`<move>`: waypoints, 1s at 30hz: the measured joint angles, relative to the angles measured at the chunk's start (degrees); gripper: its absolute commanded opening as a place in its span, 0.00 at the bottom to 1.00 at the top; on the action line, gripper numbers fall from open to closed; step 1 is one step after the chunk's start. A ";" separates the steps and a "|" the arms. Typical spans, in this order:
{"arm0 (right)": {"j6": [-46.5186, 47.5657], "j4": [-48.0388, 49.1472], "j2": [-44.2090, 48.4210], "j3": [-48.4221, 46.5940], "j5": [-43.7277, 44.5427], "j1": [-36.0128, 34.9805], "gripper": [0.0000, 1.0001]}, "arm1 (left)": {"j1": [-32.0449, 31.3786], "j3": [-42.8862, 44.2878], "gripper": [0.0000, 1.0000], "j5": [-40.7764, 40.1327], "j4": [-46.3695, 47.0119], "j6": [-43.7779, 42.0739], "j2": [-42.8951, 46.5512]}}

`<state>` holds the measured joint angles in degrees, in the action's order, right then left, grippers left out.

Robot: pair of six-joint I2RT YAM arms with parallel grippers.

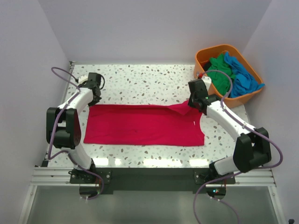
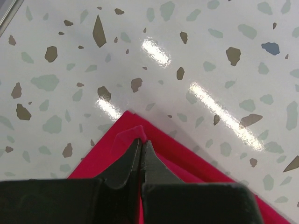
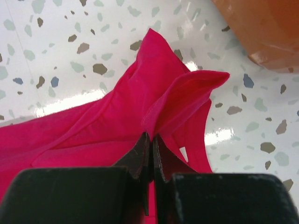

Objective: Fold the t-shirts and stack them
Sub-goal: Fold the tshirt

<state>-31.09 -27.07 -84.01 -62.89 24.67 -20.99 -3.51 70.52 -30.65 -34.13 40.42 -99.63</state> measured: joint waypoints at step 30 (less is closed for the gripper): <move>-2.36 -4.94 9.44 13.77 -11.63 -0.61 0.00 | 0.00 -7.85 0.00 -1.51 -0.98 4.70 3.26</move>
<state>-33.45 -32.01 -74.56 -49.12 13.04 -21.61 -3.51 62.67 -32.16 -35.11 45.12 -96.38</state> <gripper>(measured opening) 0.020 0.019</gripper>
